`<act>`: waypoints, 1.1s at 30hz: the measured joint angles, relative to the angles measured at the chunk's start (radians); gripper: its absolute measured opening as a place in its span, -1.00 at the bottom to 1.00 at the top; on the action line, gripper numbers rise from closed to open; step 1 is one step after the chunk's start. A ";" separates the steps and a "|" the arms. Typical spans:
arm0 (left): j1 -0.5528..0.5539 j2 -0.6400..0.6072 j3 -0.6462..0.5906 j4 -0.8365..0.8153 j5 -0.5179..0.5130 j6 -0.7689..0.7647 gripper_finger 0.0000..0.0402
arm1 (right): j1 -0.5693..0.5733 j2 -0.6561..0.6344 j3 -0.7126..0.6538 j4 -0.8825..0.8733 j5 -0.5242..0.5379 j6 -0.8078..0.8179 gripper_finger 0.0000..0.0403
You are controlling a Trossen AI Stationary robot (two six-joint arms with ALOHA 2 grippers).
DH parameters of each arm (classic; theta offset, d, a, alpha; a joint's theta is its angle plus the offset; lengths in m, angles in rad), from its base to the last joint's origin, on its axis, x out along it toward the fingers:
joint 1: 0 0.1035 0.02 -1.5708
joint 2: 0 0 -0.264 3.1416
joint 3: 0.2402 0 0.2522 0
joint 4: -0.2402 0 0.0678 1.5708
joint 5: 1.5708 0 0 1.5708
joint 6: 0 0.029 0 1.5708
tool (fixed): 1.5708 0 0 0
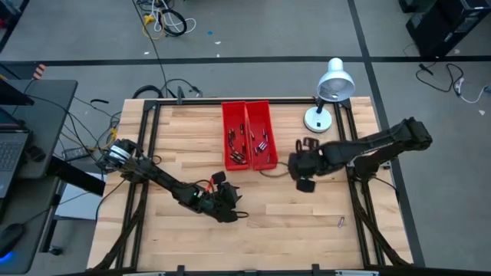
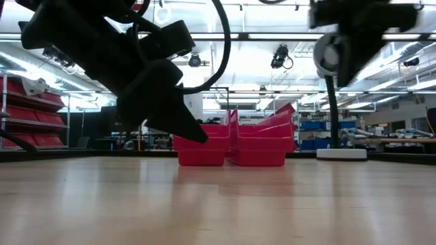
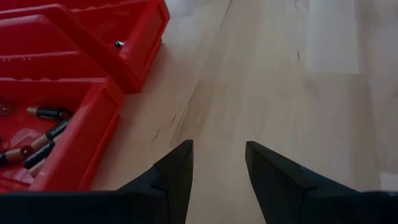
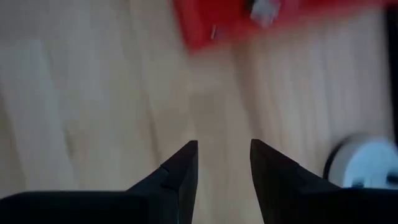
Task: Sort batteries
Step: Put the silver battery into the right red bin
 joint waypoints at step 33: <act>-0.001 0.000 0.000 0.097 0.049 -0.118 -0.19 | 0.793 0.000 -0.297 0.175 -0.388 0.624 -0.50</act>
